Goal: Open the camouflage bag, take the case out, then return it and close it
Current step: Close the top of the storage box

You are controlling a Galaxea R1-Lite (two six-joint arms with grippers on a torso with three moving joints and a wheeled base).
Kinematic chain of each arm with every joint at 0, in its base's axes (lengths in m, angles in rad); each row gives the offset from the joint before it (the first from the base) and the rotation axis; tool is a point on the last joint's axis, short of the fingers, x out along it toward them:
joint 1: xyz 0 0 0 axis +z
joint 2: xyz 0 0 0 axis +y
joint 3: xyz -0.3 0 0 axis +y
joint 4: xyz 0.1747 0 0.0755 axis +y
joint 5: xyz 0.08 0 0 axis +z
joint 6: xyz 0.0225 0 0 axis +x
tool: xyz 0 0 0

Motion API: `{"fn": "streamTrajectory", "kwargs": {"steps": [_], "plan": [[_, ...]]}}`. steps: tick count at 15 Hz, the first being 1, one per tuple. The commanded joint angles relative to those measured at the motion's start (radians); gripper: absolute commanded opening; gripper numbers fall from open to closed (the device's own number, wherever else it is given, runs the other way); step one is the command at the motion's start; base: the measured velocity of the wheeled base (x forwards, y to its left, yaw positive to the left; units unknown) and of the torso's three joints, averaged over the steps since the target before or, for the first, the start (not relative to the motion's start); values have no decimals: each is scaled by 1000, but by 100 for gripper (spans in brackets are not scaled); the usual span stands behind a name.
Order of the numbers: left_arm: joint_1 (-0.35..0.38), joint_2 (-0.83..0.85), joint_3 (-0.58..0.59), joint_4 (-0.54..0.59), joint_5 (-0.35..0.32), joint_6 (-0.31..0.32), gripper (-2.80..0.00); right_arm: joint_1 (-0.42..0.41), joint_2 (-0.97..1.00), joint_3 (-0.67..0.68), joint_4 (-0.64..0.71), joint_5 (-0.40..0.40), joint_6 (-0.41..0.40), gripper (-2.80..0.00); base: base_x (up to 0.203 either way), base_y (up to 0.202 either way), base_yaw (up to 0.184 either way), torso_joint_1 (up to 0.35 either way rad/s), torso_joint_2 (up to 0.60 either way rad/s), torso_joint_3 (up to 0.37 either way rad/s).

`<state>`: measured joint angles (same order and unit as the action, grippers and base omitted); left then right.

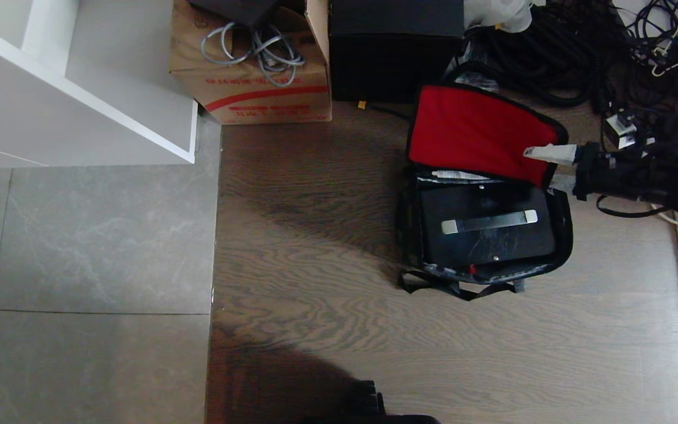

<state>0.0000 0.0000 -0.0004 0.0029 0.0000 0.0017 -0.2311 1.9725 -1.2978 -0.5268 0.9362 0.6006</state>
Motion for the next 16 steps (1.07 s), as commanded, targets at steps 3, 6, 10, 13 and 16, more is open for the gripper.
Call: {"fn": "streamTrajectory", "kwargs": {"steps": [3, 6, 10, 13, 16], "plan": [[0, 0, 0, 0, 0, 0, -280, -60, -145, 231, 15, 143, -134, 0, 0, 0, 0, 0, 0, 0], [0, 0, 0, 0, 0, 0, -280, -104, -188, 316, 133, 244, -461, 0, 0, 0, 0, 0, 0, 0], [0, 0, -1, 0, 0, 0, -280, -151, -225, 401, 498, 248, -925, 0, 0, 0, 0, 0, 0, 0], [0, 0, 0, 0, 0, 0, -280, -154, -166, 228, 620, 228, -952, 0, 0, 0, 0, 0, 0, 0], [0, 0, 0, 0, 0, 0, -280, -159, -39, -2, 682, 224, -866, 0, 0, 0, 0, 0, 0, 0]]}}
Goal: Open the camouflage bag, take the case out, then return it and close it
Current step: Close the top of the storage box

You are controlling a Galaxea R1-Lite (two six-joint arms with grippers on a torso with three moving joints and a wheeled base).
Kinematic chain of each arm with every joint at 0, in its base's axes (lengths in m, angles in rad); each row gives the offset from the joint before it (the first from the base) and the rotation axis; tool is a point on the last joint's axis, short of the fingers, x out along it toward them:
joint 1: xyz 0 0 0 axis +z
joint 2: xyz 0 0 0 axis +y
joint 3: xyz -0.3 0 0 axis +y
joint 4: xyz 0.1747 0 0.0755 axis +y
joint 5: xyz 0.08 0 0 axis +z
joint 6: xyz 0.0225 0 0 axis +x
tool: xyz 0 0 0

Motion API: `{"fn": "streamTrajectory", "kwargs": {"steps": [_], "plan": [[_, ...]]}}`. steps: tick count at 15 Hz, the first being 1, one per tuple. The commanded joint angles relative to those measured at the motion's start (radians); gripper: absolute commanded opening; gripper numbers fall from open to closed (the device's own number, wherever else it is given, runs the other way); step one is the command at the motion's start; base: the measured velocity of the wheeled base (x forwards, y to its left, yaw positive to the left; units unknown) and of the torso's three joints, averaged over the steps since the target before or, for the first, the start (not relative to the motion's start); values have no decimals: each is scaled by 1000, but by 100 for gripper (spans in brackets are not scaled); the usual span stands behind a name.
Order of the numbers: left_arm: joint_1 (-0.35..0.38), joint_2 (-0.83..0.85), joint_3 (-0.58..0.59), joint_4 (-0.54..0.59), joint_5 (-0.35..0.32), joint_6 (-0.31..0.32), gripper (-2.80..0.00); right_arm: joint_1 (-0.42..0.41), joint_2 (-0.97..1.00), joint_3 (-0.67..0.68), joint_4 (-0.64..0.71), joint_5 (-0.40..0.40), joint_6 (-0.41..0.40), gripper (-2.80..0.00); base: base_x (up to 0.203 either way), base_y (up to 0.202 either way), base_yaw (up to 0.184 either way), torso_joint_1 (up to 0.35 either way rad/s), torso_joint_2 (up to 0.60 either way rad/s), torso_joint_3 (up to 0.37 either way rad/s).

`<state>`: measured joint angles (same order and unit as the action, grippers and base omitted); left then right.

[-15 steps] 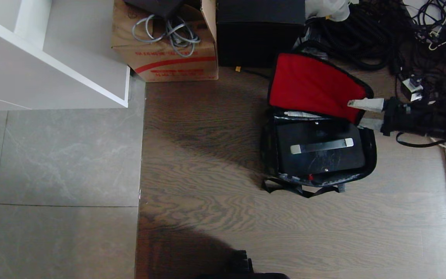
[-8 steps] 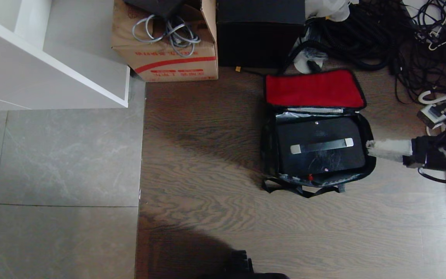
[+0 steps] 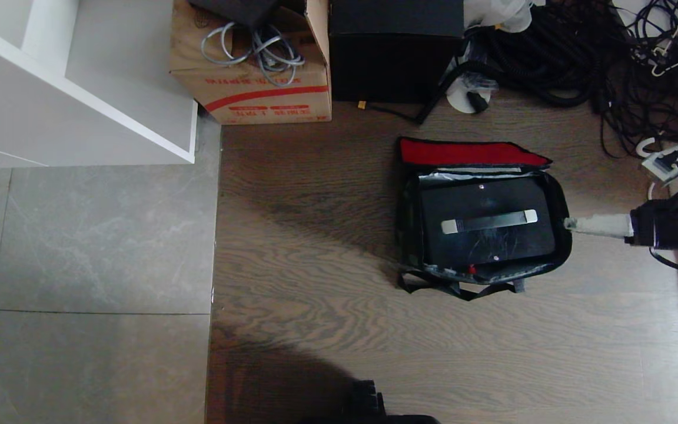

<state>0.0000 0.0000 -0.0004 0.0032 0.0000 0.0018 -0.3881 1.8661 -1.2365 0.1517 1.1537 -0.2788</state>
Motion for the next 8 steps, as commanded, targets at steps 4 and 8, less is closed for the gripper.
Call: {"fn": "streamTrajectory", "kwargs": {"steps": [4, 8], "plan": [[0, 0, 0, 0, 0, 0, -280, -4, 237, -420, 12, -127, 412, 0, 0, 0, 0, 0, 0, 0], [0, 0, 0, 0, 0, 0, -280, 48, 424, -697, -130, -381, 915, 0, 0, 0, 0, 0, 0, 0]]}}
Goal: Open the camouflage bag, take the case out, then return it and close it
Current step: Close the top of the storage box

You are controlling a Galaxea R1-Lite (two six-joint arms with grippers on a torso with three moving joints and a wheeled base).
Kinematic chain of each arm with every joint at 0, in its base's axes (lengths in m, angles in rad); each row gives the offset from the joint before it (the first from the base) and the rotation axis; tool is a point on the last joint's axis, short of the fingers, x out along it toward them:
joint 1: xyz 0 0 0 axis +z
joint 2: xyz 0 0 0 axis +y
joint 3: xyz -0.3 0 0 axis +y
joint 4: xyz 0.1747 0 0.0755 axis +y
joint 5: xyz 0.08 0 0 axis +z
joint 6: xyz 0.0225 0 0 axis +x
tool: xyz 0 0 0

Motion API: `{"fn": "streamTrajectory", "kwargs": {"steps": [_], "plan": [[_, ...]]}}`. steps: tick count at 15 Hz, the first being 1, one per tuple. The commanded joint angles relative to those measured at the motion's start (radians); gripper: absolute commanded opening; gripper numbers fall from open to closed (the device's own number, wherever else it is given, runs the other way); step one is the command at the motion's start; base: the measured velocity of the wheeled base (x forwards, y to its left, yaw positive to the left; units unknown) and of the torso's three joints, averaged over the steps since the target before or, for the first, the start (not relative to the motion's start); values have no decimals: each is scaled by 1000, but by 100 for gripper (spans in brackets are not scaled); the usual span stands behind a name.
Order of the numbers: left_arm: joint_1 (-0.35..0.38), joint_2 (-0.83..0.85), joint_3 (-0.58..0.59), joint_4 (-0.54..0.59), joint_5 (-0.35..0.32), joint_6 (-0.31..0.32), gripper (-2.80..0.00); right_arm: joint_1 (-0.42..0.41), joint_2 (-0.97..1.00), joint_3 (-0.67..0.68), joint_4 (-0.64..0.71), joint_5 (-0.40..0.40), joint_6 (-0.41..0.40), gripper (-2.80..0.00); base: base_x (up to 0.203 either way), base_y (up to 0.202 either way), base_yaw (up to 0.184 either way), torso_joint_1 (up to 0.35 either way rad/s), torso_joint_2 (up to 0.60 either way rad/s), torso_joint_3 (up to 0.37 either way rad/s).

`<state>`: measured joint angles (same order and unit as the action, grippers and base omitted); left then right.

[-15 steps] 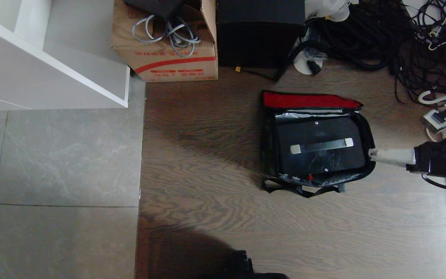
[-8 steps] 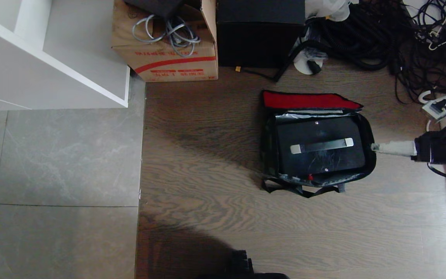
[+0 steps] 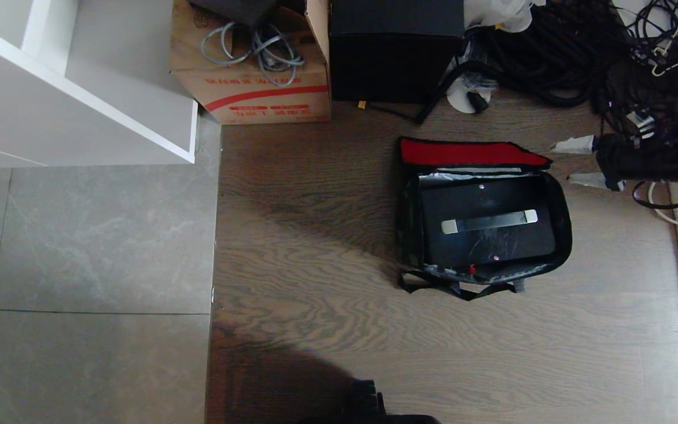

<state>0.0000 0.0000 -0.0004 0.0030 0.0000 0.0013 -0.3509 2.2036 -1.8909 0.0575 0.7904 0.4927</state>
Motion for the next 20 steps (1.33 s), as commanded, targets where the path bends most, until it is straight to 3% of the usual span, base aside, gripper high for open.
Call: {"fn": "streamTrajectory", "kwargs": {"steps": [1, 7, 11, 12, 16, 20], "plan": [[0, 0, -1, 0, 0, 0, -280, 27, 110, -48, -113, -41, 189, 0, 0, 0, 0, 0, 0, 0], [0, 0, 0, 0, 0, 0, -280, 65, 177, -51, -392, -60, 384, 0, 0, 0, 0, 0, 0, 0], [0, 0, 0, 0, 0, 0, -280, 91, 213, -53, -505, -167, 381, 0, 0, 0, 0, 0, 0, 0], [0, 0, 0, 0, 0, 0, -280, 91, 221, -52, -544, -171, 380, -280, 0, 0, 0, 0, 0, 0], [0, 0, 0, 0, 0, 0, -280, 92, 237, -56, -573, -174, 317, -280, 0, 0, 0, 0, 0, 0], [0, 0, 0, 0, 0, 0, -280, 90, 235, -56, -597, -174, 314, -280, 0, 0, 0, 0, 0, 0]]}}
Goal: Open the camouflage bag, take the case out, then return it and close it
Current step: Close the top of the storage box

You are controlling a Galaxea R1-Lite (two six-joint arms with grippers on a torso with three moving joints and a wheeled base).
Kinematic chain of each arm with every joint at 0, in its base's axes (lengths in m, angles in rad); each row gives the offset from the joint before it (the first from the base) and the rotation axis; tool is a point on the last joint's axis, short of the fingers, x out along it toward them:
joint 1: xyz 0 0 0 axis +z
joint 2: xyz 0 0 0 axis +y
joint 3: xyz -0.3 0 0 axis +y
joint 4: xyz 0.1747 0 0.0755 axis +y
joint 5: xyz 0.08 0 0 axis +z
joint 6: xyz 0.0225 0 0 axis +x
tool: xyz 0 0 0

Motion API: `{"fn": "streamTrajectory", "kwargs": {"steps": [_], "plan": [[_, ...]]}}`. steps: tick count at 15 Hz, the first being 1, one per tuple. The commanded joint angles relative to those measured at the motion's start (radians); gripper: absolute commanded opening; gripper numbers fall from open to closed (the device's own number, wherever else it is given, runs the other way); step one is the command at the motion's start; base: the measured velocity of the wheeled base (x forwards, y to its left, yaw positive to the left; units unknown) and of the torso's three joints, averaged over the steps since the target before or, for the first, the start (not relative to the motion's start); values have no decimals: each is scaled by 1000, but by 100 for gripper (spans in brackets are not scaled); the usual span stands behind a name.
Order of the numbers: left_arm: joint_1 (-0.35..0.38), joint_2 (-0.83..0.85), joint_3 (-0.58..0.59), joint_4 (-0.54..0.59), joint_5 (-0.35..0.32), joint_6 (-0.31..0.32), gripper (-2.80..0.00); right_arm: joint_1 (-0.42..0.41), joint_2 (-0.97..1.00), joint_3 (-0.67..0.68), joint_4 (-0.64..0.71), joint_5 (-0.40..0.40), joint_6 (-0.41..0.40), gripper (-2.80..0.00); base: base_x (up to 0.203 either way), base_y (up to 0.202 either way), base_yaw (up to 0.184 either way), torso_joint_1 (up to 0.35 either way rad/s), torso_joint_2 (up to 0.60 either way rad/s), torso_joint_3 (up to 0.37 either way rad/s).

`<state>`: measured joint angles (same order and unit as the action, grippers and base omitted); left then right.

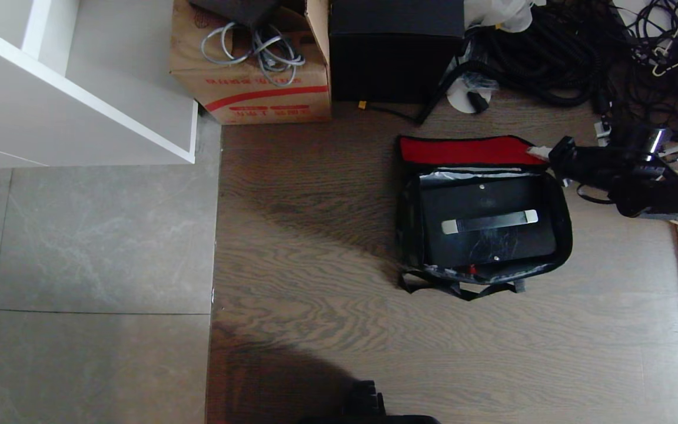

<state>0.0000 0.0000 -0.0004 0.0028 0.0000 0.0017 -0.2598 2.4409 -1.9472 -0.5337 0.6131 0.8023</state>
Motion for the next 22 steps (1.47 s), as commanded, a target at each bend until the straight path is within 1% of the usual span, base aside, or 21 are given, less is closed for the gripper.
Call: {"fn": "streamTrajectory", "kwargs": {"steps": [1, 2, 4, 6, 7, 9, 10, 12, 13, 15, 16, 19, 20, 21, 22], "plan": [[0, 0, 0, 0, 0, 0, -280, -1, -9, 1, -9, 6, 3, -280, 0, 0, 0, 0, 0, 0], [0, 0, 0, 0, 0, 0, -280, -1, -17, 3, -7, 8, 1, -280, 0, 0, 0, 0, 0, 0], [0, 0, 0, 0, 0, 0, -280, -1, -48, 38, 10, 12, -46, -280, 0, 0, 0, 0, 0, 0], [0, 0, 0, 0, 0, 0, -280, -1, -109, 125, 9, 17, -112, -280, 0, 0, 0, 0, 0, 0], [0, 0, 0, 0, 0, 0, -280, -1, -142, 173, 4, 25, -127, -280, 0, 0, 0, 0, 0, 0], [0, 0, 0, 0, 0, 0, -280, -1, -212, 293, -20, 92, -147, -280, 0, 0, 0, 0, 0, 0], [0, 0, 0, 0, 0, 0, -280, -1, -248, 348, -57, 131, -152, -280, 0, 0, 0, 0, 0, 0], [0, 0, 0, 0, 0, -1, -280, -1, -300, 466, -180, 213, -157, -280, 0, 0, 0, 0, 0, 0], [0, 0, 0, 0, 0, 0, -280, -2, -326, 526, -240, 267, -158, -280, 0, 0, 0, 0, 0, 0], [0, 0, 0, 0, 0, 0, -280, -3, -375, 623, -313, 347, -165, -280, 0, 0, 0, 0, 0, 0], [0, 0, 0, 0, 0, 0, -280, -5, -392, 653, -311, 373, -205, -280, 0, 0, 0, 0, 0, 0], [0, 0, 0, 0, 0, 0, -280, -12, -403, 669, -214, 385, -332, -280, 0, 0, 0, 0, 0, 0], [0, 0, 0, 0, 0, 0, -280, -13, -404, 669, -172, 388, -379, -79, 0, 0, 0, 0, 0, 0], [0, 0, 0, 0, 0, 0, -280, -13, -404, 666, -132, 404, -406, 0, 0, 0, 0, 0, 0, 0], [0, 0, 0, 0, 0, 0, -280, -13, -405, 670, -100, 426, -418, 0, 0, 0, 0, 0, 0, 0]]}}
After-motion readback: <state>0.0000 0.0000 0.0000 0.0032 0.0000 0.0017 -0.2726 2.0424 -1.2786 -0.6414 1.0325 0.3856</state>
